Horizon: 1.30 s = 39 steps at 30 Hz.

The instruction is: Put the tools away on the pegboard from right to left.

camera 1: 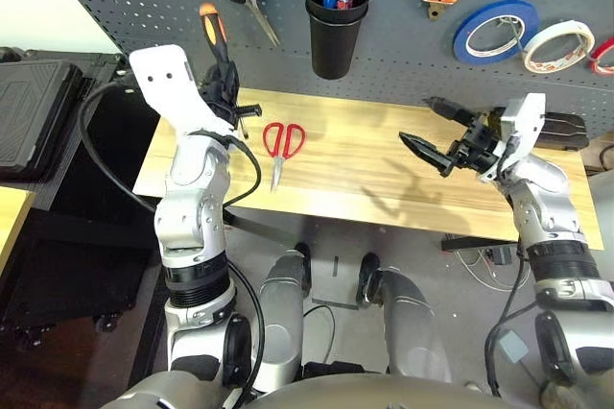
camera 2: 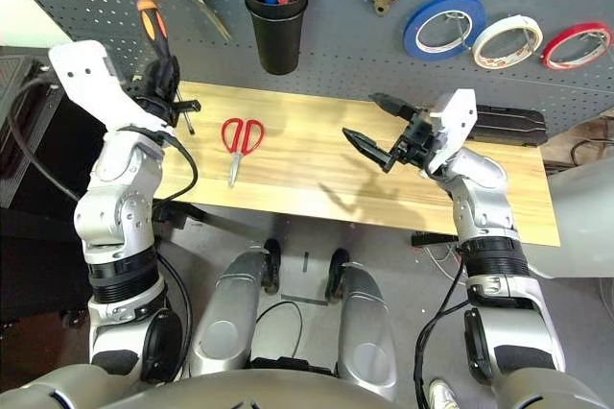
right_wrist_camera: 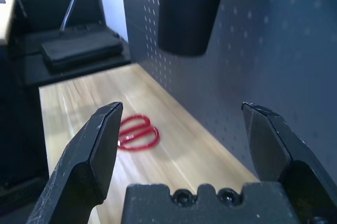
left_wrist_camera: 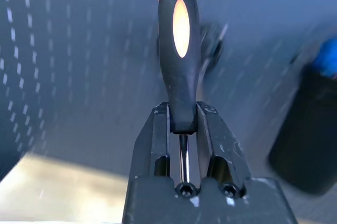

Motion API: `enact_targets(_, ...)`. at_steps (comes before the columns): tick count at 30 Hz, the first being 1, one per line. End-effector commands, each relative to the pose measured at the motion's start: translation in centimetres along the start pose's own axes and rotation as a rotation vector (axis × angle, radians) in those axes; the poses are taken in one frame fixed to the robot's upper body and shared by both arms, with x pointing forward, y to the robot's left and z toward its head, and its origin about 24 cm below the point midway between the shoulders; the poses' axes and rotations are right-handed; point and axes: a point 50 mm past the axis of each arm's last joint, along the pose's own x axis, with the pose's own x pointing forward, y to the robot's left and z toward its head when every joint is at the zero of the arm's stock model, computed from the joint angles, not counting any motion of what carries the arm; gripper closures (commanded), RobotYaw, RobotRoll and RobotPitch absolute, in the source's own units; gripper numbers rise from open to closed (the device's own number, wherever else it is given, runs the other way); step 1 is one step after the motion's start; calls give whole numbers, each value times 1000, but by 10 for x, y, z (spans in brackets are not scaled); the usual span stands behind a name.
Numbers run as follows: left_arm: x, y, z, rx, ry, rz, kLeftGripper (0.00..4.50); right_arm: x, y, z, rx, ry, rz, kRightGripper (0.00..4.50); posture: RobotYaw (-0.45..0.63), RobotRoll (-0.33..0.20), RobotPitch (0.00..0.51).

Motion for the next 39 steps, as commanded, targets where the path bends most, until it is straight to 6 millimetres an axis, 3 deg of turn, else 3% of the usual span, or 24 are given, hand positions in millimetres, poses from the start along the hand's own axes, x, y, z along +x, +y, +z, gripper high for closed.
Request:
enact_targets(1,0,-11,20,-33,-103,-79,3958,-11,-4,6,15,-50,-28,0,273,0,227)
enact_targets(16,37,-41,60,-103,-235,-204,3958,-25,-19,46,10,-90,-17,0,203,0,214)
enact_targets(25,61,-62,61,-173,-266,-272,3958,-29,-28,61,-45,-86,-53,0,151,0,213)
enact_targets(39,107,-95,45,-284,-268,-306,3958,-24,-22,59,-67,-88,-91,0,98,0,218)
